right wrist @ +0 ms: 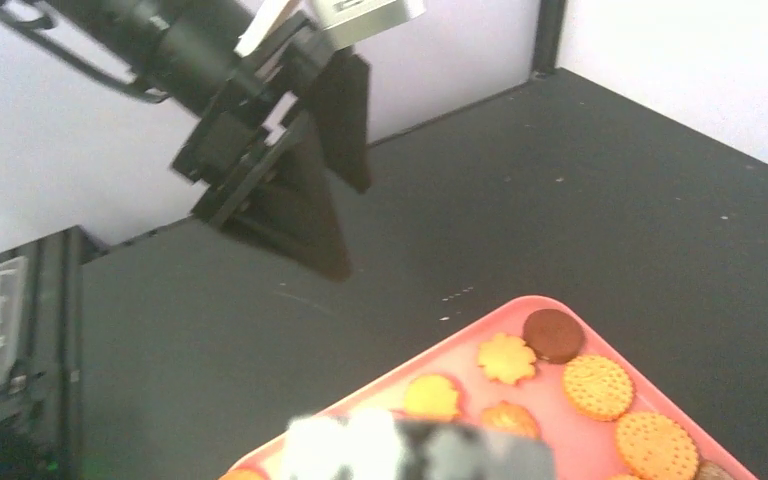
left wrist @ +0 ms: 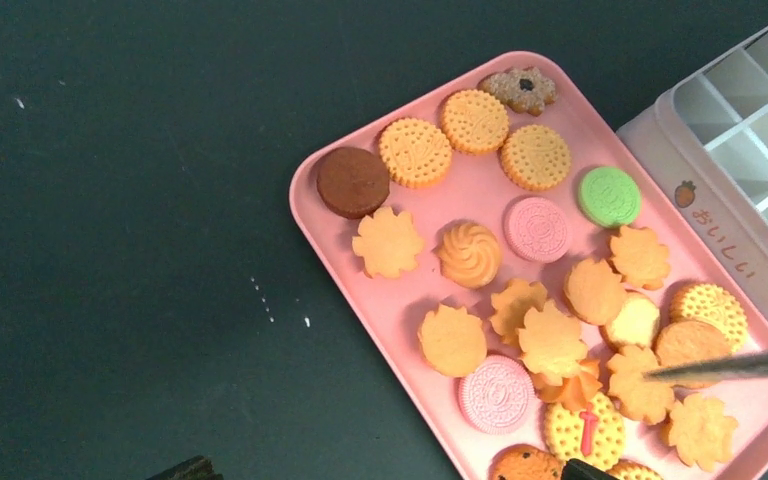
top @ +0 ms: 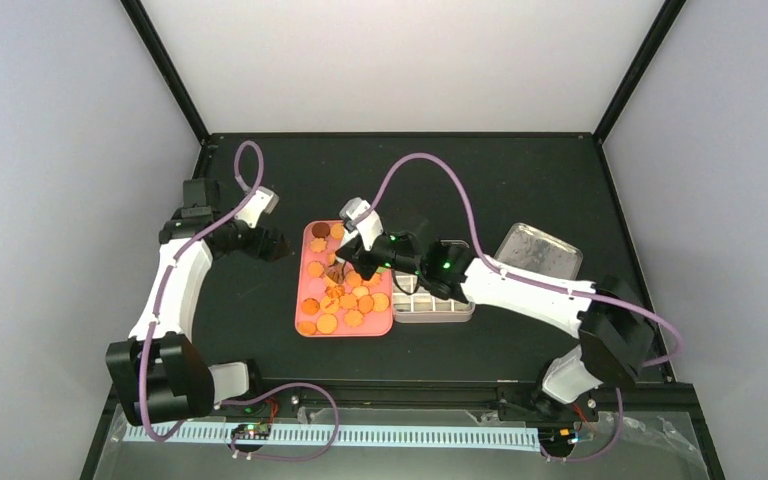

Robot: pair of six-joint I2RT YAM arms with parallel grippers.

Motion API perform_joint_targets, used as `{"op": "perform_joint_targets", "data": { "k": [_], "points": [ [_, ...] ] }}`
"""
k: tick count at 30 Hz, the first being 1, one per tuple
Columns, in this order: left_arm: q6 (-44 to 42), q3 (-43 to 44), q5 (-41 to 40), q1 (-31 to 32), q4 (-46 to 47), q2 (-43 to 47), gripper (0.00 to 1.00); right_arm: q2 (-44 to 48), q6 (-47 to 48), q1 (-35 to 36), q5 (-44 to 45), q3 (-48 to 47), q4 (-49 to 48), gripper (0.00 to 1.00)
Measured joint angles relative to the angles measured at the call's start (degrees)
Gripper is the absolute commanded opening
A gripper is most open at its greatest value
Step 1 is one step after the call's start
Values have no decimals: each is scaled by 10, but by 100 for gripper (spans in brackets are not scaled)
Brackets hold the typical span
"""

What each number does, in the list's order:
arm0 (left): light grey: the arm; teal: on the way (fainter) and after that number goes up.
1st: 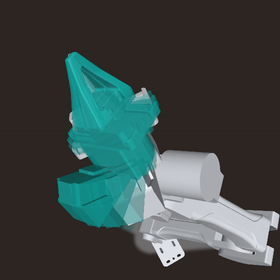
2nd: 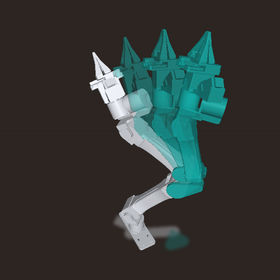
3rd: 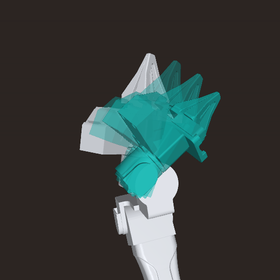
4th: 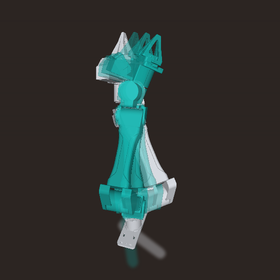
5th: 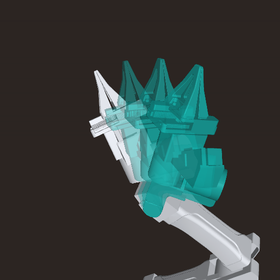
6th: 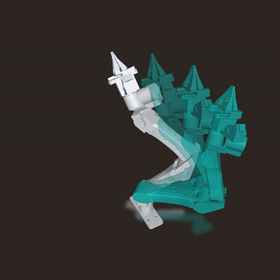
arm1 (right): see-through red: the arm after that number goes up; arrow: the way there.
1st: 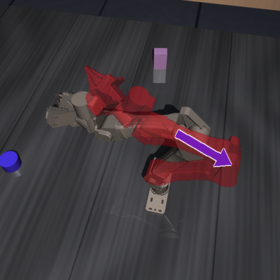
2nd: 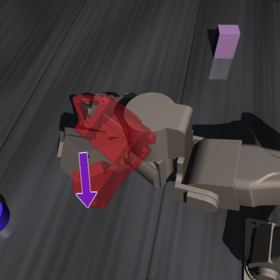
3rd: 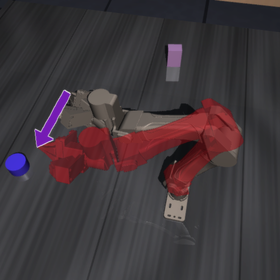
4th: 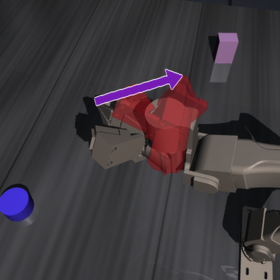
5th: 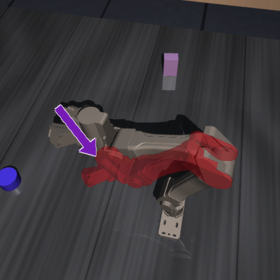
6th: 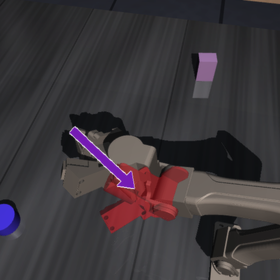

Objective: Pack the cookies
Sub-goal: Pick up the fake cookies from the plate.

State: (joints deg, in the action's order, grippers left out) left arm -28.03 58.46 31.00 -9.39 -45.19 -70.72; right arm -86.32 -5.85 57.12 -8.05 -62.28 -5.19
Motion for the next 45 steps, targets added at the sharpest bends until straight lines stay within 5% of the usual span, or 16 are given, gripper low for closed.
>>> {"op": "perform_joint_targets", "data": {
  "k": [19, 45],
  "points": [
    [18, -101, 35, 0, 149, 2, 93, -119, 10, 0, 61, -65, -52, 32],
    [45, -102, 73, 0, 197, -3, 94, -150, 24, 18, 70, -63, -73, 32]
  ]
}}
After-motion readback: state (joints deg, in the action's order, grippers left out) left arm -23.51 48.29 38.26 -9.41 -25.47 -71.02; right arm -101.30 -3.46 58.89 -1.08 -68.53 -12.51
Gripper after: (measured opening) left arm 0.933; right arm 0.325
